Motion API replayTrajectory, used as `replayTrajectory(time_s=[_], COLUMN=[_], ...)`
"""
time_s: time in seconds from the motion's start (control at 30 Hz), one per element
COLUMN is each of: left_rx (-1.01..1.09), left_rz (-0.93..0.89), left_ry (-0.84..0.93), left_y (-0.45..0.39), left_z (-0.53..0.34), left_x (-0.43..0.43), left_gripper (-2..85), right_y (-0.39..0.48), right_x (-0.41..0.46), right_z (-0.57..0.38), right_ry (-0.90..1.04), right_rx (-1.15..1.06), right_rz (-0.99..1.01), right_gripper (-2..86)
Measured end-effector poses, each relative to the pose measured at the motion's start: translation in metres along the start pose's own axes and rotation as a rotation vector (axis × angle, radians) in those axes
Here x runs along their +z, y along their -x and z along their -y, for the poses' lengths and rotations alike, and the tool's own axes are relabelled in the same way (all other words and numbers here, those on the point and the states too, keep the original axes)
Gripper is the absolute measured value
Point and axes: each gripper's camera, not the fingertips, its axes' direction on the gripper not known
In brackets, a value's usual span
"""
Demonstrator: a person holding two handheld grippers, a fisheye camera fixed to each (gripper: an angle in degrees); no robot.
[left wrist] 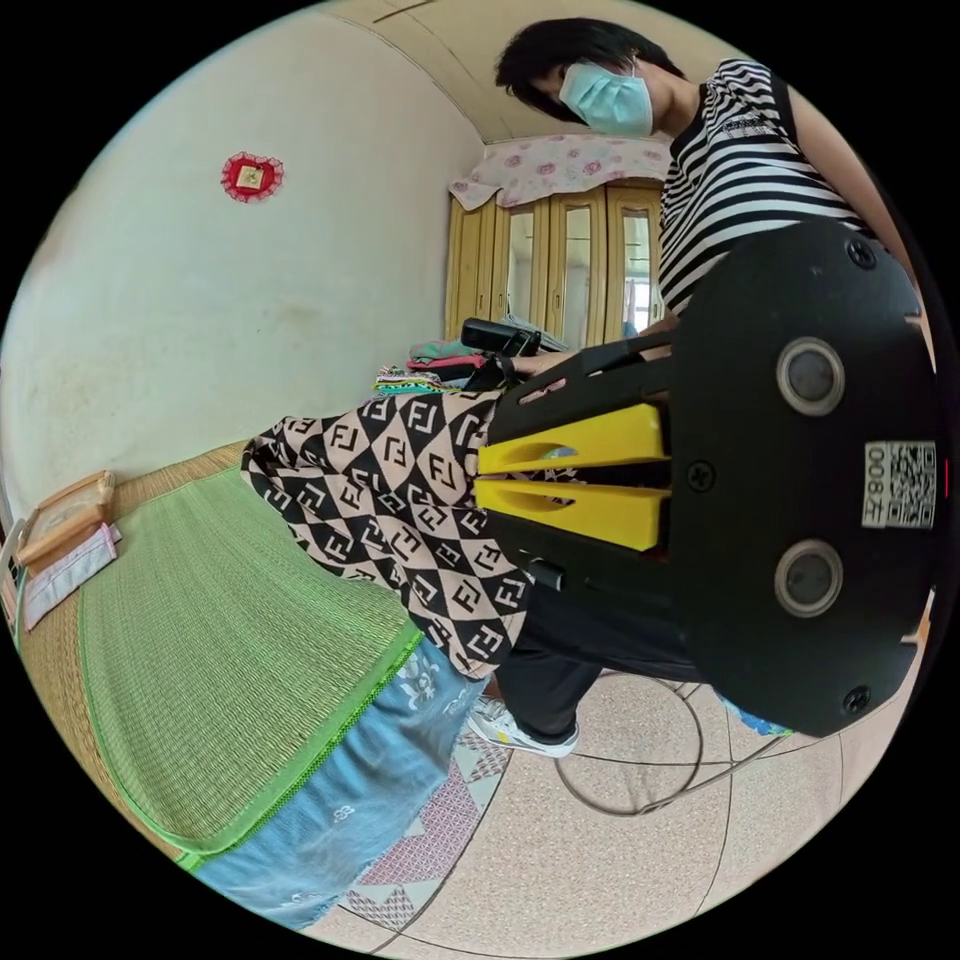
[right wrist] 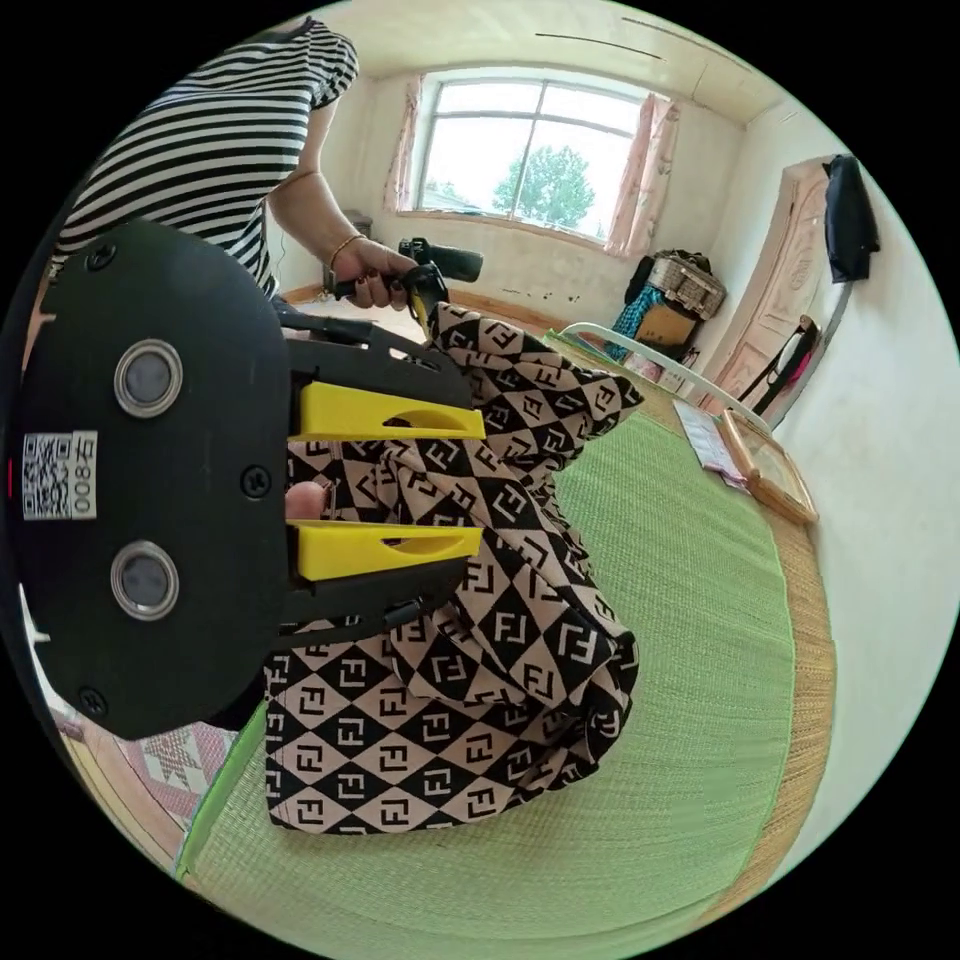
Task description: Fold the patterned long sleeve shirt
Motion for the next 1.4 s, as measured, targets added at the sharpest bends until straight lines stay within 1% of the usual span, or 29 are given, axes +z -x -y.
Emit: replayTrajectory(time_s=[0.2,0.3,0.63,0.73,0.83,1.0,1.4], left_rx=[-0.001,0.007,0.012,0.008,0.0,-0.003,0.08], left_rz=[-0.049,-0.068,-0.145,-0.164,-0.185,-0.239,-0.412], left_ry=[0.001,0.017,0.05,0.052,0.054,0.064,0.133], left_y=[0.023,0.032,0.063,0.072,0.08,0.087,0.072], left_z=[0.013,0.02,0.046,0.054,0.061,0.073,0.104], left_x=[-0.015,-0.019,-0.039,-0.048,-0.057,-0.07,-0.078], left_gripper=[0.6,0.6,0.7,0.7,0.7,0.7,0.6], right_y=[-0.029,-0.033,-0.025,-0.023,-0.022,-0.004,0.05], right_x=[-0.004,0.001,0.039,0.044,0.04,0.008,-0.089], right_z=[0.01,0.014,0.034,0.036,0.033,0.014,-0.05], right_ry=[-0.016,0.0,0.106,0.115,0.105,0.029,-0.217], right_rx=[0.196,0.247,0.312,0.328,0.356,0.372,0.408], right_rz=[0.031,0.021,-0.105,-0.114,-0.077,-0.04,-0.016], right_gripper=[13.0,13.1,11.4,9.9,7.3,3.7,2.9])
